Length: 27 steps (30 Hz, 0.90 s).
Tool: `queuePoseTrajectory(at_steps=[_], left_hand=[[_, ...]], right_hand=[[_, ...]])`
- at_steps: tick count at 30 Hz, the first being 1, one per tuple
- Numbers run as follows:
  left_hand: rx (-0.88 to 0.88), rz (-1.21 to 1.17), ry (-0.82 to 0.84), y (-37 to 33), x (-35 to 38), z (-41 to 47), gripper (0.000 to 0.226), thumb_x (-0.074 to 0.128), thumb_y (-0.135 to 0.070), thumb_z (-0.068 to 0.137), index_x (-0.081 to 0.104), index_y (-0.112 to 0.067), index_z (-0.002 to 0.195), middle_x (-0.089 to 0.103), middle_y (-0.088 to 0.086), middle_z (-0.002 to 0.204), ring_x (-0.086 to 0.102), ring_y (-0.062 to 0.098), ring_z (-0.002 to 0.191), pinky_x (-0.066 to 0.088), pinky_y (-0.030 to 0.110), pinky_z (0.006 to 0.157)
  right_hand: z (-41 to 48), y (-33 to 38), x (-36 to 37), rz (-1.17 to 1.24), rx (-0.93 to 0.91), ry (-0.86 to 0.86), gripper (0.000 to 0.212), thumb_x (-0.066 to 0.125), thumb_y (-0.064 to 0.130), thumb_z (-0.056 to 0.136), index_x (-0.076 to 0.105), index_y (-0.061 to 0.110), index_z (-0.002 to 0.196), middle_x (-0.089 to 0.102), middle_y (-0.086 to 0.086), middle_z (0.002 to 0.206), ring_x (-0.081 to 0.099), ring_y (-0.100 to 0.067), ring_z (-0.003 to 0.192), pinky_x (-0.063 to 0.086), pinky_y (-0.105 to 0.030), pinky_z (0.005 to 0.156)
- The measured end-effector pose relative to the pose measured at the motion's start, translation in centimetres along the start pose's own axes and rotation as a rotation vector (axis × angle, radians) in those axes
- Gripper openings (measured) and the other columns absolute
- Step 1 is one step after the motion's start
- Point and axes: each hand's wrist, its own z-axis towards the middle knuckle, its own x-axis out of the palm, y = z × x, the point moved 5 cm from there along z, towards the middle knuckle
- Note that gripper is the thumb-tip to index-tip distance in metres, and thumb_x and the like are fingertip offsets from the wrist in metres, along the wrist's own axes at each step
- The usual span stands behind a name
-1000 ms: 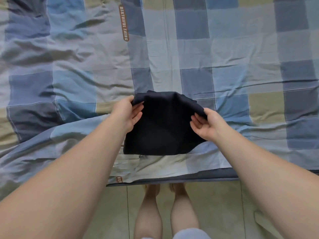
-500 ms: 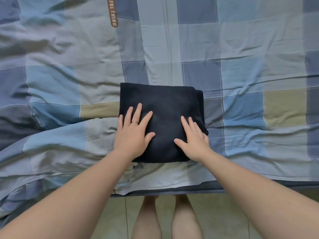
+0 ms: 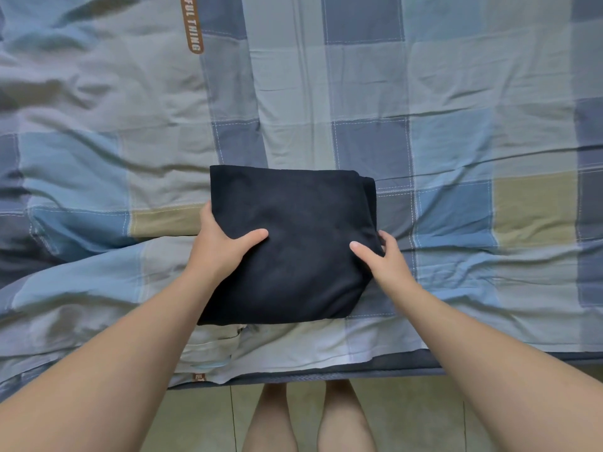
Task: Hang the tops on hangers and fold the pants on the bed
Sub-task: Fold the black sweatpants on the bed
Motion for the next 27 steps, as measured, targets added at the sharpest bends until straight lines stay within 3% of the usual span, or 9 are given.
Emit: queuePoseTrajectory(at_steps=[1, 3, 6, 11, 15, 19, 22, 25, 27], left_hand=[[-0.017, -0.011, 0.018, 0.2, 0.0, 0.4, 0.107, 0.090, -0.051, 0.062, 0.028, -0.032, 0.147, 0.054, -0.016, 0.135, 0.057, 0.014, 0.121, 0.047, 0.043, 0.105], [-0.035, -0.016, 0.060, 0.4, 0.3, 1.3, 0.108, 0.093, -0.054, 0.055, 0.034, -0.032, 0.143, 0.058, -0.017, 0.130, 0.060, 0.013, 0.117, 0.050, 0.044, 0.102], [-0.026, 0.015, 0.121, 0.3, 0.7, 2.1, 0.105, 0.095, -0.057, 0.048, 0.043, -0.034, 0.136, 0.063, -0.019, 0.125, 0.064, 0.011, 0.113, 0.053, 0.043, 0.098], [-0.041, -0.068, 0.247, -0.1, 1.1, 2.4, 0.079, 0.094, -0.026, 0.067, 0.050, -0.029, 0.133, 0.069, -0.012, 0.121, 0.069, 0.012, 0.106, 0.055, 0.042, 0.095], [-0.089, -0.070, 0.322, 0.1, 1.4, 1.6, 0.072, 0.091, -0.026, 0.072, 0.051, -0.028, 0.132, 0.069, -0.010, 0.120, 0.070, 0.013, 0.104, 0.057, 0.037, 0.089], [-0.178, -0.030, 0.420, 0.5, 1.6, -0.9, 0.064, 0.088, -0.028, 0.075, 0.055, -0.024, 0.129, 0.070, -0.007, 0.116, 0.071, 0.013, 0.099, 0.055, 0.027, 0.073], [-0.299, -0.017, 0.528, 1.3, 1.2, -3.7, 0.058, 0.086, -0.027, 0.078, 0.060, -0.020, 0.129, 0.075, -0.001, 0.111, 0.074, 0.020, 0.095, 0.058, 0.032, 0.074], [-0.439, 0.028, 0.672, 1.6, -0.5, -7.7, 0.049, 0.080, -0.034, 0.083, 0.064, -0.018, 0.126, 0.077, 0.003, 0.108, 0.075, 0.023, 0.094, 0.057, 0.033, 0.074], [-0.503, 0.056, 0.733, 1.8, -1.9, -10.3, 0.047, 0.076, -0.038, 0.085, 0.065, -0.017, 0.126, 0.076, 0.005, 0.109, 0.075, 0.023, 0.095, 0.057, 0.032, 0.072]], right_hand=[[0.3, 0.0, 0.3, 0.043, 0.028, 0.042, 0.069, 0.080, 0.041, 0.082, 0.044, 0.022, 0.138, 0.059, 0.007, 0.130, 0.061, -0.008, 0.113, 0.048, -0.024, 0.092], [1.0, -0.3, 1.0, 0.137, 0.082, 0.124, 0.076, 0.086, 0.050, 0.069, 0.054, 0.017, 0.130, 0.069, 0.004, 0.124, 0.068, -0.012, 0.108, 0.054, -0.032, 0.093], [1.2, -0.4, 1.9, 0.222, 0.112, 0.190, 0.058, 0.083, 0.038, 0.077, 0.058, 0.018, 0.126, 0.072, 0.004, 0.118, 0.069, -0.014, 0.108, 0.055, -0.036, 0.096], [1.3, -0.8, 2.7, 0.219, 0.146, 0.237, 0.060, 0.087, 0.034, 0.074, 0.062, 0.023, 0.127, 0.074, 0.007, 0.116, 0.070, -0.016, 0.108, 0.054, -0.036, 0.095], [-0.4, -1.1, 2.6, 0.240, 0.227, 0.260, 0.048, 0.082, 0.026, 0.081, 0.064, 0.015, 0.125, 0.076, 0.002, 0.110, 0.072, -0.017, 0.102, 0.056, -0.031, 0.081], [-4.2, -2.4, 2.1, 0.264, 0.337, 0.276, 0.044, 0.078, 0.031, 0.084, 0.067, 0.013, 0.123, 0.076, -0.002, 0.110, 0.072, -0.023, 0.103, 0.055, -0.038, 0.091], [-8.0, -3.7, 1.8, 0.318, 0.448, 0.289, 0.035, 0.073, 0.030, 0.088, 0.070, 0.011, 0.117, 0.076, -0.007, 0.109, 0.072, -0.025, 0.104, 0.054, -0.037, 0.092], [-12.5, -5.4, 2.1, 0.350, 0.512, 0.289, 0.045, 0.076, 0.032, 0.084, 0.067, 0.013, 0.124, 0.075, -0.008, 0.113, 0.071, -0.028, 0.107, 0.051, -0.042, 0.101], [-15.7, -6.2, 2.3, 0.413, 0.514, 0.265, 0.043, 0.074, 0.032, 0.086, 0.067, 0.013, 0.124, 0.075, -0.007, 0.113, 0.071, -0.026, 0.106, 0.053, -0.040, 0.098]])
